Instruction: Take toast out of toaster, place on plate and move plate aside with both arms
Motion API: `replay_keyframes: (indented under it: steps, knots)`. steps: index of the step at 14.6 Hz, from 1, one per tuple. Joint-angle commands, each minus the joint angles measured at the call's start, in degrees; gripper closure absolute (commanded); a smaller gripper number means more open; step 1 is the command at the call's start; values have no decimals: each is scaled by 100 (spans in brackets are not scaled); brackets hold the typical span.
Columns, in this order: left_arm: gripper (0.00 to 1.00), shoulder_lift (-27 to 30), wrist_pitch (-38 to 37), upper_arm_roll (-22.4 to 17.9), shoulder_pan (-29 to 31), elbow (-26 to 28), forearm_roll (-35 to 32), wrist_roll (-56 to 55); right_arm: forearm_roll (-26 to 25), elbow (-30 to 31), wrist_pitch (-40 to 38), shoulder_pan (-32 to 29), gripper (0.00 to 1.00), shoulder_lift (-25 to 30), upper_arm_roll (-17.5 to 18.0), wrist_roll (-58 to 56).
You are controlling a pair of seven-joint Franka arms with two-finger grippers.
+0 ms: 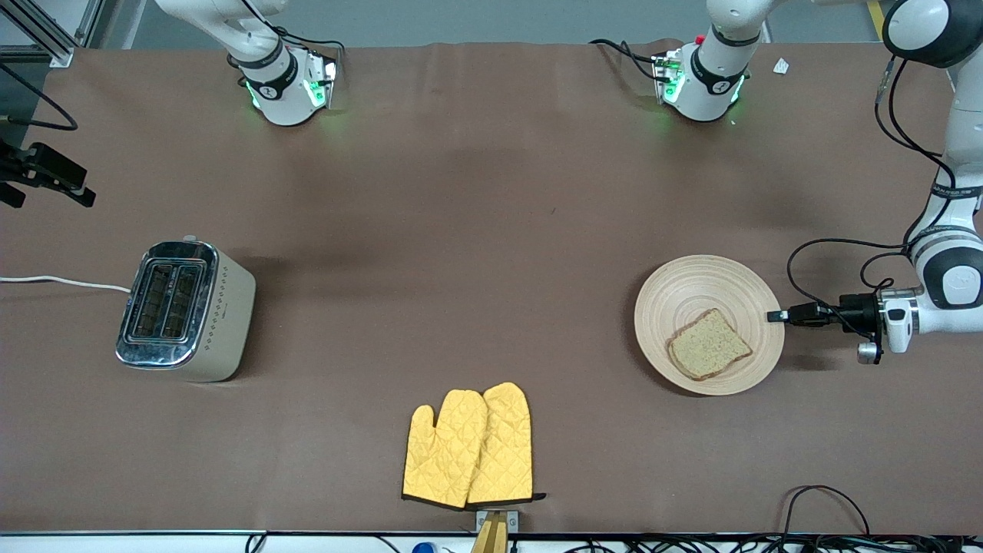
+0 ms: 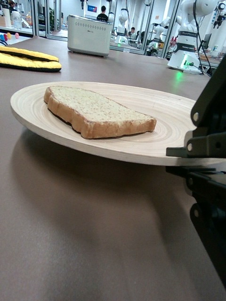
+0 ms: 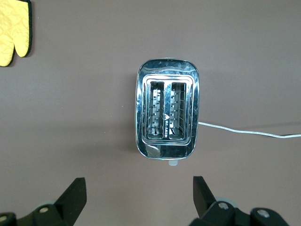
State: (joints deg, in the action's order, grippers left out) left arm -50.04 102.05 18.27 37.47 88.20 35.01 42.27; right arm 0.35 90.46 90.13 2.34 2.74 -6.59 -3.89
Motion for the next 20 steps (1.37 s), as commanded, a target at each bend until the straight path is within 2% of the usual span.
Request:
replay_keyframes:
  steps: [1,2,5,8,12,15,20]
  knots:
    - [47,-15,-142,28,33,-242,-3,-35,-106,156,5,-41,0,157,35,-50]
    - [1,3,-125,28,24,-242,-11,-17,-97,156,5,-41,0,157,35,-50]
    - [0,90,-72,-16,-134,-557,-308,-122,-97,156,-4,-41,0,166,35,-50]
    - [0,458,-89,89,-231,-866,-897,-1051,-97,156,-4,-41,0,166,26,-50]
    - [0,1731,-150,379,-608,-858,-2170,-2404,-97,165,5,-41,0,166,17,-41]
    - [0,2479,-527,590,-959,-858,-2970,-3388,-97,165,-4,-41,0,166,17,-41]
    - [0,3411,-1300,941,-1312,-857,-3254,-4744,-97,156,22,-41,0,157,17,-50]
